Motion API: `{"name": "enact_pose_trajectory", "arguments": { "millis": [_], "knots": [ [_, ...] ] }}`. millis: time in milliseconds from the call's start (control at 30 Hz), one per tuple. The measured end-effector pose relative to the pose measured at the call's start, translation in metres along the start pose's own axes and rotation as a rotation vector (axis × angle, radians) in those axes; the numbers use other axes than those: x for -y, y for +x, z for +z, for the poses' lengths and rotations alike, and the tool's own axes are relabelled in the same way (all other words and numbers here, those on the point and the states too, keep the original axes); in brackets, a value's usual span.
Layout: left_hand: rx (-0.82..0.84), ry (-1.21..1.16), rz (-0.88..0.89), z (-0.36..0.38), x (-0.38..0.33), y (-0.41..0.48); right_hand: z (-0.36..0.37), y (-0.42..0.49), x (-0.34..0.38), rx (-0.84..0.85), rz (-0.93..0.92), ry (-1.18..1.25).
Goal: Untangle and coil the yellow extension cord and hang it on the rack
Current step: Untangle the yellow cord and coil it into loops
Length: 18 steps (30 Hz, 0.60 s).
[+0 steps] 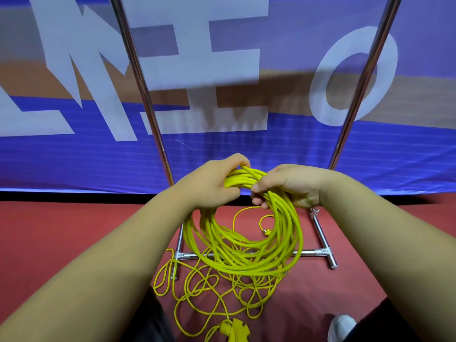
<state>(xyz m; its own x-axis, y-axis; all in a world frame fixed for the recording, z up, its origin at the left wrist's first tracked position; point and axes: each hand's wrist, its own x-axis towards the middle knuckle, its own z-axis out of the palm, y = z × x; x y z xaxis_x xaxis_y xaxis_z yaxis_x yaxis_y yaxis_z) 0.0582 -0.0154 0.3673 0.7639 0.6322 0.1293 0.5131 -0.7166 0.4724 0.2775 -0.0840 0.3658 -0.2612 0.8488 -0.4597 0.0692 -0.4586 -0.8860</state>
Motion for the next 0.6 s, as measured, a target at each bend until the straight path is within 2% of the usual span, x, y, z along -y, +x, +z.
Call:
{"name": "enact_pose_trajectory", "arguments": {
  "millis": [100,233,433,600],
  "knots": [
    [-0.027,-0.029,-0.059,-0.001,0.001,0.001,0.003,0.003,-0.001,-0.05,-0.035,-0.012],
    [-0.087,-0.102,-0.105,-0.005,-0.003,-0.003,-0.001,0.005,-0.001,-0.11,-0.092,-0.163],
    [-0.245,-0.225,-0.19,-0.021,-0.009,-0.007,-0.011,-0.009,0.009,-0.219,-0.215,-0.541],
    [-0.341,-0.296,-0.243,-0.037,-0.013,-0.012,-0.003,-0.003,0.009,-0.432,-0.302,-0.497]
  ]
}}
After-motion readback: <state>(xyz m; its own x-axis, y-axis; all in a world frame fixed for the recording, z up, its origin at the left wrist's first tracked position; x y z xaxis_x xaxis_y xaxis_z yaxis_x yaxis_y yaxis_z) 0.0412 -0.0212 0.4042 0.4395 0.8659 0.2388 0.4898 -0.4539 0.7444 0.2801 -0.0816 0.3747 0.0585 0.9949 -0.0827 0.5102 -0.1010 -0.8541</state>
